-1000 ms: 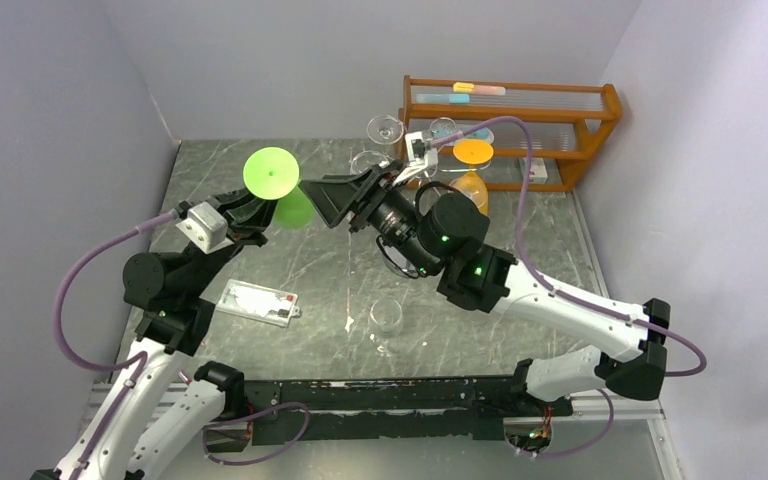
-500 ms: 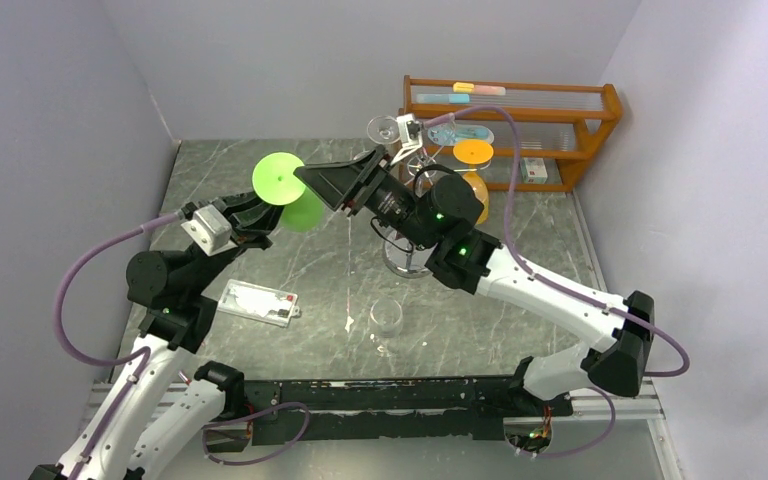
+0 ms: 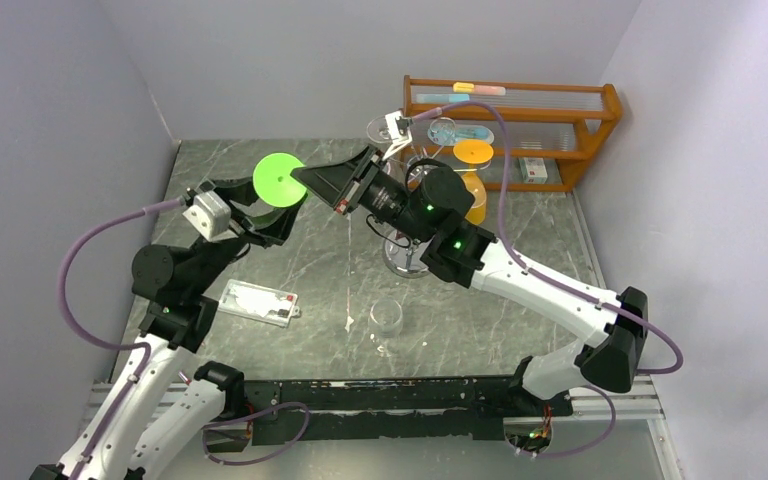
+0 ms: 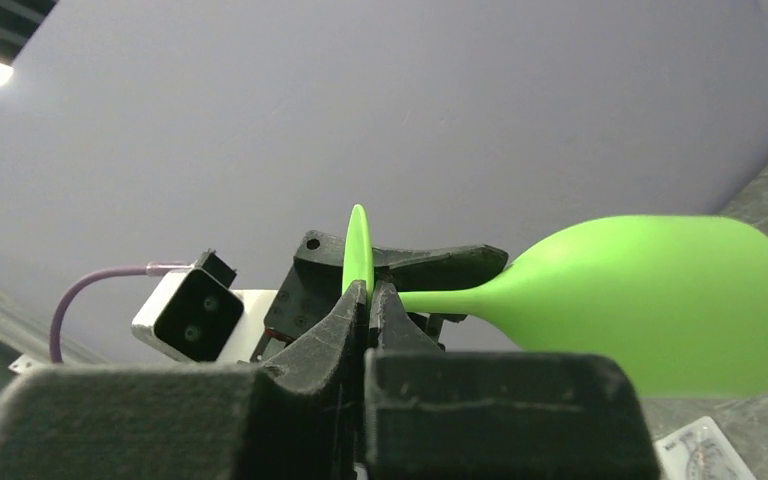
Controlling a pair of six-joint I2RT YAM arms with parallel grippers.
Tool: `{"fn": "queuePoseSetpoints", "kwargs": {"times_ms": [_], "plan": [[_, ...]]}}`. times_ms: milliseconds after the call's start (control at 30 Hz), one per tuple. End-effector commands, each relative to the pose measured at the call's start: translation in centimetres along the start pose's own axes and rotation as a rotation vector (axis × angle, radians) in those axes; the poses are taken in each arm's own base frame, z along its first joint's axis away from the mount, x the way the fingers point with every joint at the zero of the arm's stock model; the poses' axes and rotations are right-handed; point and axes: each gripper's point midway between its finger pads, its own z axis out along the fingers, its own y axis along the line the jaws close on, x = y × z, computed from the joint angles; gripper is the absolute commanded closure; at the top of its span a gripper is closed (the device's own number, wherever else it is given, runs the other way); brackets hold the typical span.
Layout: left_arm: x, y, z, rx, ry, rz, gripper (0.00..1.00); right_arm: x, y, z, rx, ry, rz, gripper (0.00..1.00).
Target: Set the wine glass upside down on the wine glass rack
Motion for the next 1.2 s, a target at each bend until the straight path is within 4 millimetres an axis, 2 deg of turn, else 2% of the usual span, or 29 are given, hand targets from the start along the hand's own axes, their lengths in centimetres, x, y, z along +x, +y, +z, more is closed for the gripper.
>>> {"fn": "queuePoseSetpoints", "kwargs": {"times_ms": [0, 67, 167, 300, 400, 467, 567, 733, 800, 867, 900, 1100, 1133, 1167], "plan": [[2.3, 1.8, -0.8, -0.157, 0.137, -0.158, 0.34, -2.3, 0.0, 0.7, 0.015, -0.068, -0.034, 1.0], [2.9, 2.6, -1.8, -0.243, 0.197, -0.211, 0.31, -2.9, -0.1, 0.9, 0.01, -0.09, -0.045, 1.0], [2.7, 2.4, -3.3, -0.304, 0.244, -0.301, 0.27, -3.1, -0.3, 1.2, -0.003, -0.092, -0.05, 1.0], [-0.5, 1.5, -4.9, -0.35, 0.176, -0.446, 0.24, -3.0, -0.3, 1.4, -0.001, -0.073, -0.092, 1.0], [-3.6, 0.9, -5.5, -0.364, 0.105, -0.55, 0.22, -2.1, -0.3, 1.4, -0.011, -0.028, -0.104, 1.0], [-4.7, 0.8, -5.5, -0.379, 0.082, -0.624, 0.2, -1.4, 0.2, 1.2, -0.038, 0.012, -0.107, 1.0], [-5.1, 0.9, -4.8, -0.407, 0.096, -0.72, 0.17, -0.6, 0.4, 0.9, -0.051, 0.067, -0.104, 1.0], [-4.1, 1.0, -3.2, -0.413, 0.169, -0.777, 0.2, 0.7, 0.6, 0.9, -0.076, 0.132, -0.101, 1.0], [-3.7, 1.1, -2.9, -0.421, 0.196, -0.787, 0.25, 1.1, 0.7, 0.8, -0.084, 0.154, -0.104, 1.0], [-3.6, 0.9, -2.8, -0.408, 0.202, -0.791, 0.35, 1.2, 0.7, 0.6, -0.082, 0.164, -0.108, 1.0], [-3.8, 0.7, -2.7, -0.39, 0.196, -0.79, 0.45, 1.2, 0.7, 0.6, -0.081, 0.166, -0.108, 1.0], [-4.6, -0.1, -3.0, -0.358, 0.227, -0.775, 0.88, 0.9, 1.6, 0.8, -0.091, 0.189, -0.118, 1.0], [-5.0, -0.3, -3.1, -0.347, 0.218, -0.777, 0.94, 1.0, 1.5, 0.8, -0.084, 0.197, -0.124, 1.0], [-5.4, -0.5, -3.0, -0.333, 0.207, -0.779, 0.95, 0.9, 1.5, 0.8, -0.079, 0.199, -0.134, 1.0]]}}
